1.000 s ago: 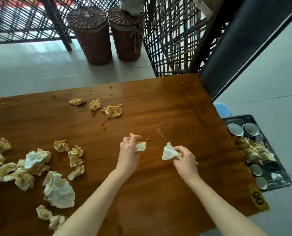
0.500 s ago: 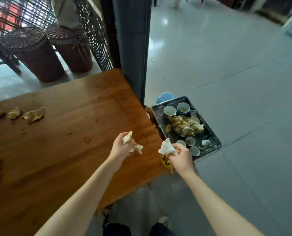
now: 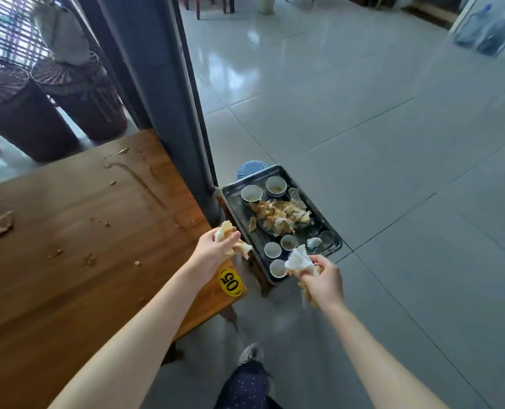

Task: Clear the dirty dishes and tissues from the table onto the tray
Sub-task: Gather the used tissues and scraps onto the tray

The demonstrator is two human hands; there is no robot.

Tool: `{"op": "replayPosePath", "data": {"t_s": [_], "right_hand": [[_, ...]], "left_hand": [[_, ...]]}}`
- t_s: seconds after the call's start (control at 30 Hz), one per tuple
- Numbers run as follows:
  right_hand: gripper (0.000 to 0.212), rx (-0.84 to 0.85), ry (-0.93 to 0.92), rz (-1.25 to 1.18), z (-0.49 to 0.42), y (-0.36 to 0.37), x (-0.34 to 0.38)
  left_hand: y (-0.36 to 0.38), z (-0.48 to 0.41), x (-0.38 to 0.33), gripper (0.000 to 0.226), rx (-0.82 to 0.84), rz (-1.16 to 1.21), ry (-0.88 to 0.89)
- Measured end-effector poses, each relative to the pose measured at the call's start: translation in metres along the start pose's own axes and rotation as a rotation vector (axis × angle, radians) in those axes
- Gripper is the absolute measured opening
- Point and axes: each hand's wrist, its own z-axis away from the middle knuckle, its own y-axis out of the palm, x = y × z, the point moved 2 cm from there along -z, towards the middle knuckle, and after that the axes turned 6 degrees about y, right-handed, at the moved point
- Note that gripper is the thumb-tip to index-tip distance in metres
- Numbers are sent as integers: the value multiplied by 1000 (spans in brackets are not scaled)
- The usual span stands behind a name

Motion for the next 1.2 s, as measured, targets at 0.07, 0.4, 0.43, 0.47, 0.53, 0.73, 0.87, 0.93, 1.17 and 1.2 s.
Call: {"op": "replayPosePath", "data": {"t_s": [0.07, 0.4, 0.43, 0.47, 0.53, 0.73, 0.87, 0.93, 1.17, 1.2], "right_hand": [[27, -2, 16, 10, -10, -7, -3], [32, 22, 53, 46, -86, -15, 14], [31, 26, 59, 53, -96, -14, 17], [30, 32, 66, 60, -107, -14, 20], [29, 45, 80, 90, -127, -13, 26], [24, 56, 114, 186, -190, -2, 40], [27, 76, 130, 221, -223, 4, 41], [29, 79, 132, 238, -238, 6, 39], [36, 195, 124, 343, -292, 22, 31], [39, 214, 119, 362, -299, 25, 30]], "left_hand": [[10, -9, 2, 34, 30, 33, -17], [43, -78, -5, 58, -88, 245, -157], [44, -88, -6, 58, -104, 269, -169], [45, -99, -8, 58, -116, 289, -185], [47, -119, -8, 60, -125, 326, -225], [58, -176, -1, 32, -157, 134, -236], [68, -205, 8, 16, -169, -67, -217], [74, -217, 14, 15, -151, -156, -205], [101, -250, 39, 56, -103, -478, -101], [106, -253, 41, 60, -92, -520, -84]]}}
